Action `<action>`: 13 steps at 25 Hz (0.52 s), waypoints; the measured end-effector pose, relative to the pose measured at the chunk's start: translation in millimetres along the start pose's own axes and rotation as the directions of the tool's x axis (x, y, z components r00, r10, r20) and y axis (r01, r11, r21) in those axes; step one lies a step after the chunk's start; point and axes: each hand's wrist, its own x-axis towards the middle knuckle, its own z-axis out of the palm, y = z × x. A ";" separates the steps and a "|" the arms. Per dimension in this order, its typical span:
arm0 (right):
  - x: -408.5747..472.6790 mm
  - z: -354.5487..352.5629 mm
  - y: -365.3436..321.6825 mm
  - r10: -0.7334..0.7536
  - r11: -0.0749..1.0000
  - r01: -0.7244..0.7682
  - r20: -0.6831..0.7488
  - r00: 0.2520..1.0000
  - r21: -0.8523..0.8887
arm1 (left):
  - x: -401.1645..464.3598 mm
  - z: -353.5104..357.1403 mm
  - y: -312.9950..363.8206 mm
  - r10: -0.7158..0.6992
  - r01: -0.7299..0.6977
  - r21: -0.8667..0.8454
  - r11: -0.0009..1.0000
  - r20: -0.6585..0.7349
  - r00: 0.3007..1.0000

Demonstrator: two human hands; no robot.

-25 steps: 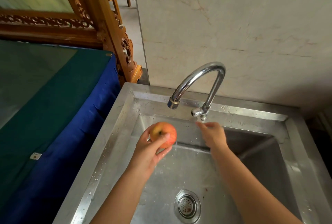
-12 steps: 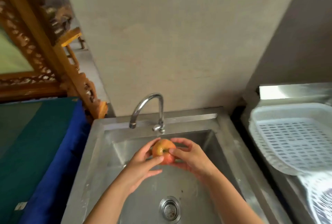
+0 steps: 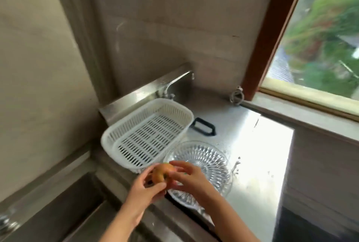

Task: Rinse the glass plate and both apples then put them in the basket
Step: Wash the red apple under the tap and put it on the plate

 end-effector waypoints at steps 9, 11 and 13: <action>56.5 -101.0 22.1 0.044 0.999 -0.045 -0.106 0.993 -0.003 | 112.1 82.5 -20.5 -0.138 0.128 0.263 0.956 0.021 0.990; 63.7 -100.9 26.7 0.073 0.997 -0.075 -0.096 0.993 -0.008 | 116.5 81.8 -24.0 -0.163 0.160 0.292 0.943 -0.013 0.987; 67.4 -97.9 32.5 0.113 0.993 -0.115 -0.096 0.989 -0.018 | 115.1 81.0 -28.0 -0.177 0.179 0.299 0.937 -0.032 0.984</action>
